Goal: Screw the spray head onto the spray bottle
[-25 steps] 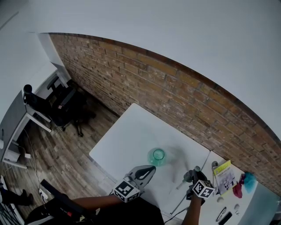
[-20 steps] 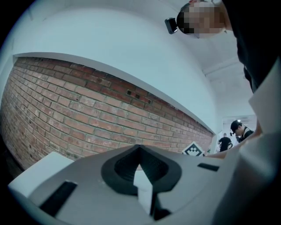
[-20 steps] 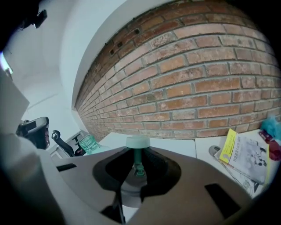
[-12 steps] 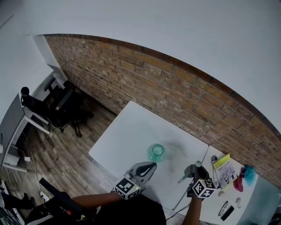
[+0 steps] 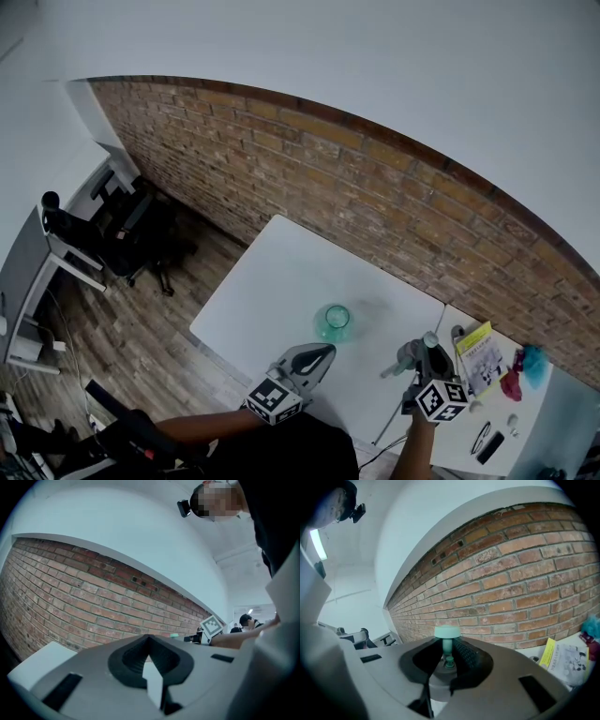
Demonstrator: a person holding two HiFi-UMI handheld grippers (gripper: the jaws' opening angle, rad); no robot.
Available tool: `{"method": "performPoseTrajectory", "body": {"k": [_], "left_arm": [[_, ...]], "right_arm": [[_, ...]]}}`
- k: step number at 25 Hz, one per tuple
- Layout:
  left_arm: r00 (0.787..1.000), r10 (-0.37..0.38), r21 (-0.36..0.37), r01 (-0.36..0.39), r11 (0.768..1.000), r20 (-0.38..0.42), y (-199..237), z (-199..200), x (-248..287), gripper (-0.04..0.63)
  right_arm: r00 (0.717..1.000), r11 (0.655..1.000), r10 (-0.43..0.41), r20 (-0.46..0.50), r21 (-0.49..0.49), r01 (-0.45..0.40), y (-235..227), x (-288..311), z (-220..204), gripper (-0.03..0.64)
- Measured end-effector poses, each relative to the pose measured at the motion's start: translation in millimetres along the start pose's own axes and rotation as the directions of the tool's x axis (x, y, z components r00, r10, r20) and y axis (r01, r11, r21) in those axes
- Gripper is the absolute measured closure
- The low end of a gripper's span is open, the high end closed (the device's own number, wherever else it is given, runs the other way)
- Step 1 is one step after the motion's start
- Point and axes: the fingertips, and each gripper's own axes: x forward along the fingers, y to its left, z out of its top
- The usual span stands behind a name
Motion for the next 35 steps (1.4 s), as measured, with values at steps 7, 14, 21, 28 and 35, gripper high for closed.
{"method": "performPoseTrajectory", "body": {"k": [7,14,21,28,35], "left_arm": [[1.000,-0.014,0.002,0.014,1.000,0.003,-0.4,1.0,-2.6,0.595],[1.000,-0.004,-0.007,0.004,1.000,0.001,9.1,-1.5,-11.4,0.595],[1.000,-0.005,0.021,0.005,1.000,-0.001,15.7,-3.5,-19.1,0.596],[1.000,-0.002,0.024,0.002,1.000,-0.003,27.5,-4.2,-25.4,0.596],[1.000,0.031,-0.014,-0.031,0.999,0.005,47.2,-0.9,-33.8,0.597]], "right_arm": [[0.998,0.998,0.004,0.056,-0.063,-0.001,14.2,-8.9,30.2,0.549],[0.997,0.976,-0.030,0.075,-0.211,0.045,35.9,-10.1,47.9,0.550],[0.994,0.977,-0.003,0.110,-0.211,0.026,60.0,-6.3,64.6,0.551],[0.984,0.974,0.025,0.179,-0.224,0.016,89.3,-5.7,99.8,0.549],[0.975,0.965,0.061,0.215,-0.263,-0.003,122.2,-1.6,130.2,0.549]]}}
